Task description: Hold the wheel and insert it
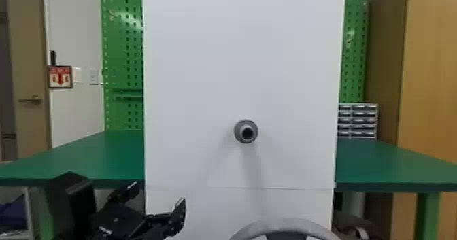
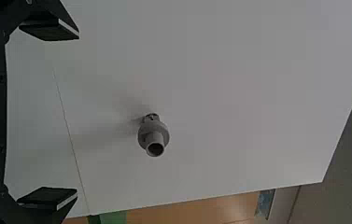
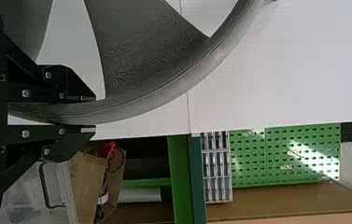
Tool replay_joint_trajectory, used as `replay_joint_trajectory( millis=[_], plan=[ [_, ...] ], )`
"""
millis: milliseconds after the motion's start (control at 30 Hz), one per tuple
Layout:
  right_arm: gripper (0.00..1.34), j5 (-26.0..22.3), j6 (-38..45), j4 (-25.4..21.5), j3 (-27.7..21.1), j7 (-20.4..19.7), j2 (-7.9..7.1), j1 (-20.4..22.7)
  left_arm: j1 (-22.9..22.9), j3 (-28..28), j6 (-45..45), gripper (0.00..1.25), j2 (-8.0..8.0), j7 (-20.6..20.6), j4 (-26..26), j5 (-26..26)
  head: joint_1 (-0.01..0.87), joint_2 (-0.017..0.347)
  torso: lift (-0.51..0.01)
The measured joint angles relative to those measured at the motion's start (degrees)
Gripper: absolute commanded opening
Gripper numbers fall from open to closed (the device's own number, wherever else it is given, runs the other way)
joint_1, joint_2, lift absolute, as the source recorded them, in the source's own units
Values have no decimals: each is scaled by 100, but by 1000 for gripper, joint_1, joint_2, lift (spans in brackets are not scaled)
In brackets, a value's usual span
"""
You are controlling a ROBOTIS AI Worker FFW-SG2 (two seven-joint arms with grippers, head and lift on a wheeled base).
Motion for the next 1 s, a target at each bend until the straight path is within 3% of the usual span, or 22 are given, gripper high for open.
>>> replay_joint_trajectory(
  millis=[600,1000],
  plan=[
    [157,18,1087,-646,64,-193,0,-134,-10,-12,0,1147,0,0,0,-20,97,15,-442],
    [157,-67,1431,-808,131,-204,0,-269,-19,-21,0,1147,4,0,0,-41,97,15,-442]
  ],
)
